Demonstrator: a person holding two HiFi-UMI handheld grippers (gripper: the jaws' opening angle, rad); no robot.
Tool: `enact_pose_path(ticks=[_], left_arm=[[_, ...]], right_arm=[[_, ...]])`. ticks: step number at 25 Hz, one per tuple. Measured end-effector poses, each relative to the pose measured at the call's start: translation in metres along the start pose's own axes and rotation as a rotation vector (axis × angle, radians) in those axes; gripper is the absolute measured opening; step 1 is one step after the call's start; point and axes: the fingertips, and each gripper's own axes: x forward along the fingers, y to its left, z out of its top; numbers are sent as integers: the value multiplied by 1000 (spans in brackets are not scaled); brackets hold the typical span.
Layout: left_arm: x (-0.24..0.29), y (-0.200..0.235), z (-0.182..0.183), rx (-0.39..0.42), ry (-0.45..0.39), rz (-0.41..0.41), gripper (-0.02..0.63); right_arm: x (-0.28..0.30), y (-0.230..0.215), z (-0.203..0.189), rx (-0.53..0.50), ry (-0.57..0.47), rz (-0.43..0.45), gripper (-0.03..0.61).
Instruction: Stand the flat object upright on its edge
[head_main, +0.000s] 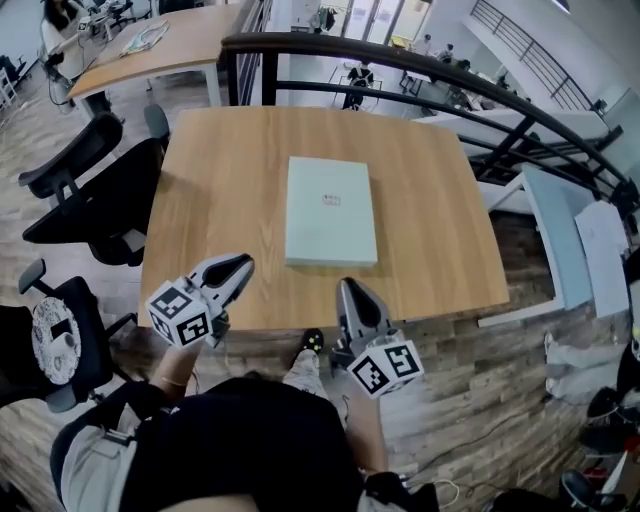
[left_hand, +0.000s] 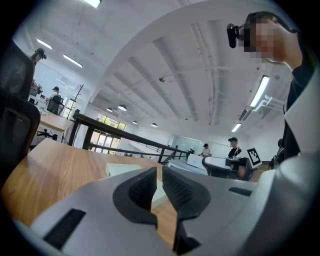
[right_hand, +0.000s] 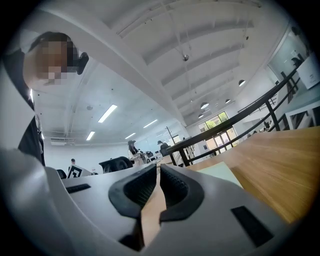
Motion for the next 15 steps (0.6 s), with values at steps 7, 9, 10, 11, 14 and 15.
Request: enact_pose_path(ticks=[7, 9, 10, 11, 14, 15], left_arm=[[22, 16, 8, 9, -8, 43, 44], [29, 18, 10, 13, -11, 44, 44], [33, 19, 10, 14, -10, 45, 44], [36, 19, 10, 15, -9, 45, 44], [47, 21, 9, 15, -5, 50, 44], [51, 21, 9, 16, -3, 51, 44]], right_arm=[[27, -20, 5, 4, 16, 50, 31], [31, -27, 7, 3, 18, 54, 31], [33, -31, 7, 4, 19, 55, 31], [34, -34, 8, 5, 21, 55, 31], [37, -44, 11, 8, 24, 64, 31], [39, -47, 12, 8, 26, 68, 31]])
